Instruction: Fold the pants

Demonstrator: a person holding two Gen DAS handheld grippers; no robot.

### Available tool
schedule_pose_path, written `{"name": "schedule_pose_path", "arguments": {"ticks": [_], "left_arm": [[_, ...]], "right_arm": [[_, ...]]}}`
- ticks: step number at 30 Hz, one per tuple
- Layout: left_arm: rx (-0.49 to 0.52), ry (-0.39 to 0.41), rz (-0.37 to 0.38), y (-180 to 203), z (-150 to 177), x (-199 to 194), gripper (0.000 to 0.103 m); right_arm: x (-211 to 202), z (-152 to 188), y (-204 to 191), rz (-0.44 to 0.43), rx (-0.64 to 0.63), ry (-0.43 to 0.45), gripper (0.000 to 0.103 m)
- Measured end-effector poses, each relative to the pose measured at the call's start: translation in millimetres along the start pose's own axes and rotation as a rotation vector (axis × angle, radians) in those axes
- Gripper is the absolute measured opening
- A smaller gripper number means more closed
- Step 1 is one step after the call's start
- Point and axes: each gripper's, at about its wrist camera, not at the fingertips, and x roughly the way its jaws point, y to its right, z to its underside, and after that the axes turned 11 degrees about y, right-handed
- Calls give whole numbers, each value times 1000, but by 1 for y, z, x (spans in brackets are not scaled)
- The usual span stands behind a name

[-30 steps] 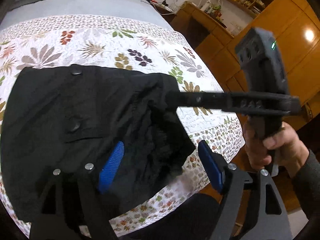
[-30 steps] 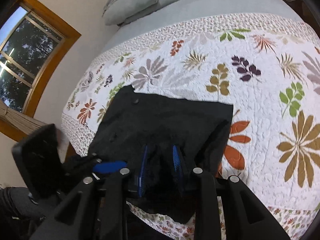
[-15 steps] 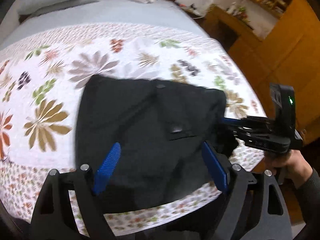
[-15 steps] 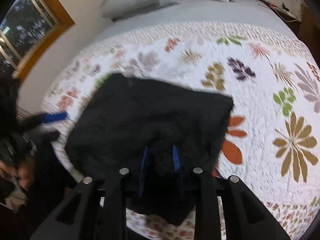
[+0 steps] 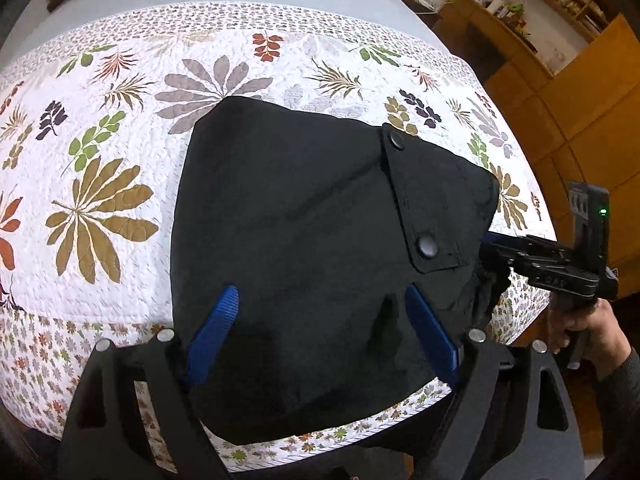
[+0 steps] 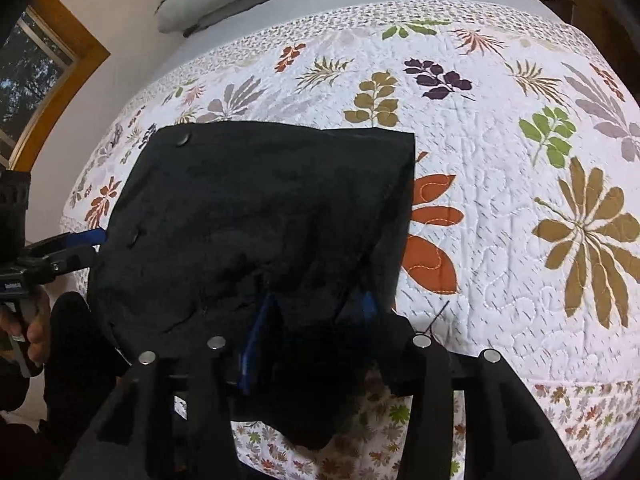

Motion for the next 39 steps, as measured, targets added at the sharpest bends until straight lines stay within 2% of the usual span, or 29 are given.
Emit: {"name": "schedule_pose_path", "arguments": {"ticks": [4,6,8,12,16,17,18,21,24,26,28,34,39], "left_arm": [[3,5,-11,1,-2,-4,85],[16,10,-22,3,-3,-6,85],[30,8,-36,6,-3,-8,86],[52,12,-48,14,-3,-11,86],[70,15,-52,20,-3,-14,86],[73,18,-55,20,-3,-15,86],[73,20,-59,19,-4,-17,86],[54,31,-69,10,-5,-20,87],[50,38,-91,1,-5,-22,88],[46,35,-114,-5,-4,-22,88],[39,34,-123,-11,-3,-23,88],[41,36,-139,-19,-1,-23,88],[50,76,-117,-30,-9,-30,90]], "right_arm": [[-29,-5,-10,-3,8,53,45],[-48,-8,-21,-37,4,103,45],[-57,-7,-35,-93,-7,116,45],[-54,4,-59,-179,-43,87,45],[-27,26,-52,-156,-35,5,44],[-24,29,-48,-149,-38,1,39],[-22,30,-44,-131,-39,1,26],[-20,32,-27,-125,-1,1,14],[-19,35,-22,-130,4,-7,13],[-24,30,-22,-151,21,-8,13],[-36,17,-21,-168,41,39,18],[-38,-39,-7,-161,97,162,19],[8,-53,9,-98,100,80,17]]}}
